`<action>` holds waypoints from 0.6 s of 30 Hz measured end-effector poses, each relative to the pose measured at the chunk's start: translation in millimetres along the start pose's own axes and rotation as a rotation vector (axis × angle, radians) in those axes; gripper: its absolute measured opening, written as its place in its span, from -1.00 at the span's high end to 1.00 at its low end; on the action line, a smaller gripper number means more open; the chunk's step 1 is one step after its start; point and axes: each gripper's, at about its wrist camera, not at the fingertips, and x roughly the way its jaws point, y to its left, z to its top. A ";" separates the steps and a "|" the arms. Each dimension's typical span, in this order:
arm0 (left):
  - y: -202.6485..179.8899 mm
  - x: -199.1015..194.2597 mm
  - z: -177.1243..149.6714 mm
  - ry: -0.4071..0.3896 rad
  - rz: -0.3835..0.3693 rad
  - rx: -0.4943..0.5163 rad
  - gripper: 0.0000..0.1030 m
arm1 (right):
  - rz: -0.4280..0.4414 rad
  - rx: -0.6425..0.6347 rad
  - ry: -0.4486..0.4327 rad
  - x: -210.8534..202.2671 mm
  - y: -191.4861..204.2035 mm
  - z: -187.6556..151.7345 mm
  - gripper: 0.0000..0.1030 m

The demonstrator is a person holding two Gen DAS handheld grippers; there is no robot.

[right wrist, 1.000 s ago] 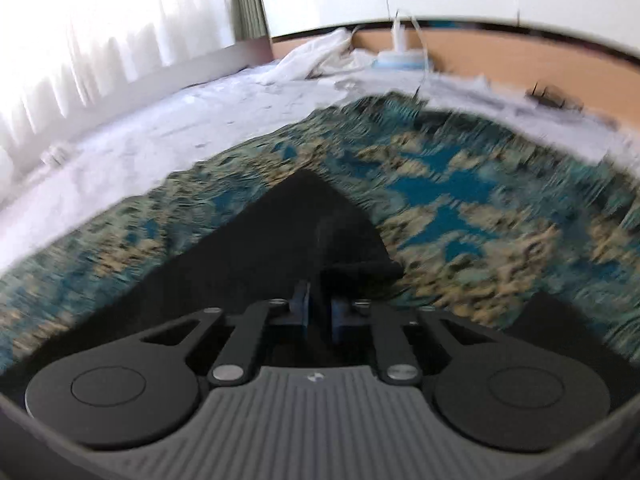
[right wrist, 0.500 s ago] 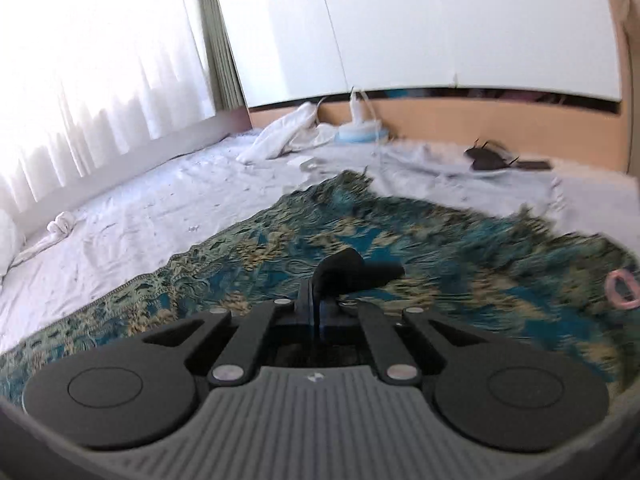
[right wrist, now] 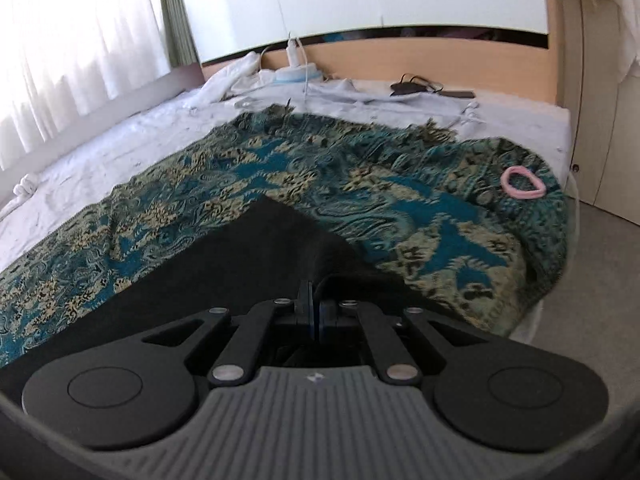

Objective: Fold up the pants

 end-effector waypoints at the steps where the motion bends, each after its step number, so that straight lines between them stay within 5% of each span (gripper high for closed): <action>1: 0.9 -1.3 1.5 -0.007 0.006 0.004 0.88 | -0.002 -0.005 -0.011 -4.4 -3.0 -0.2 0.90; 8: 1.7 12.0 -6.2 0.045 0.040 0.047 0.88 | -0.067 -0.002 0.053 6.4 -24.9 -13.4 0.92; 18: 5.2 12.4 -1.4 0.044 0.037 0.036 0.88 | -0.095 0.016 0.019 1.0 -39.8 -13.4 0.88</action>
